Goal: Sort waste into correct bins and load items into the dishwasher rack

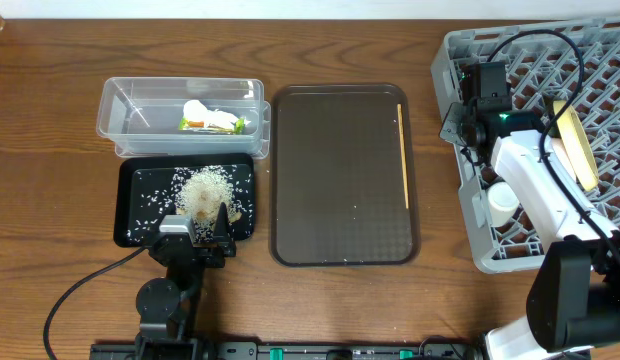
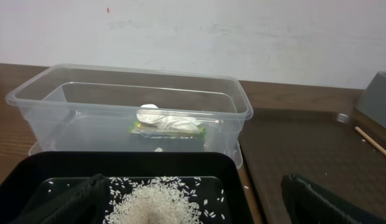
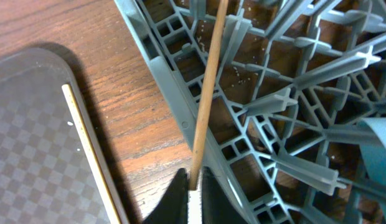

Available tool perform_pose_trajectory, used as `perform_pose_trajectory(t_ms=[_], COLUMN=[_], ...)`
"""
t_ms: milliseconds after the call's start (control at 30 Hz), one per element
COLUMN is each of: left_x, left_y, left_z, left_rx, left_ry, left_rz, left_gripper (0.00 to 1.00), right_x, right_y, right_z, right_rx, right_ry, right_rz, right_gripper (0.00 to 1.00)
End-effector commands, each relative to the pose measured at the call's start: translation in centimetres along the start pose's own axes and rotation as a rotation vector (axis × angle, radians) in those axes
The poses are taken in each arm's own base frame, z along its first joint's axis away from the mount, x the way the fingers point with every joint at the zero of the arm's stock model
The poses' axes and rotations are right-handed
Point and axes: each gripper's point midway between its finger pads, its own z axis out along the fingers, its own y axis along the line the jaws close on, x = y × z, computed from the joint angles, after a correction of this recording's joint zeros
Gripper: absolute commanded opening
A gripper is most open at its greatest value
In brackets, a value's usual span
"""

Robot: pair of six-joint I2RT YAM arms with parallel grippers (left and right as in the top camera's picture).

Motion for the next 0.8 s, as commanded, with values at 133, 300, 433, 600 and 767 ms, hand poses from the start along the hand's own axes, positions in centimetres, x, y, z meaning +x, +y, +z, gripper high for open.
perform_pose_trajectory(t_ms=[133,300,433,600,767], left_x=[1.6,1.6,1.6,1.6,1.6], left_y=[0.2,0.2,0.2,0.2,0.2], left_z=[0.2,0.2,0.2,0.2,0.2], left_rx=[-0.002,-0.002,-0.002,-0.002,-0.002], left_ry=[0.04,0.04,0.04,0.04,0.04], left_rz=[0.009,0.009,0.009,0.009,0.009], left_gripper=[0.9,0.9,0.9,0.9,0.91], right_x=[-1.7,-2.2,-1.6,-1.0,-1.5], right_y=[-2.2,-2.6,-1.5,0.0,-0.3], right_z=[-3.3,-4.1,-4.1,-5.0,-7.6], right_rx=[0.037,0.044,-0.018,-0.113,-0.135], right_ry=[-0.077,-0.104,-0.068,-0.04,-0.078], right_rz=[0.048,0.053,0.012,-0.031,-0.026], right_gripper=[0.01,0.01,0.01,0.01,0.01])
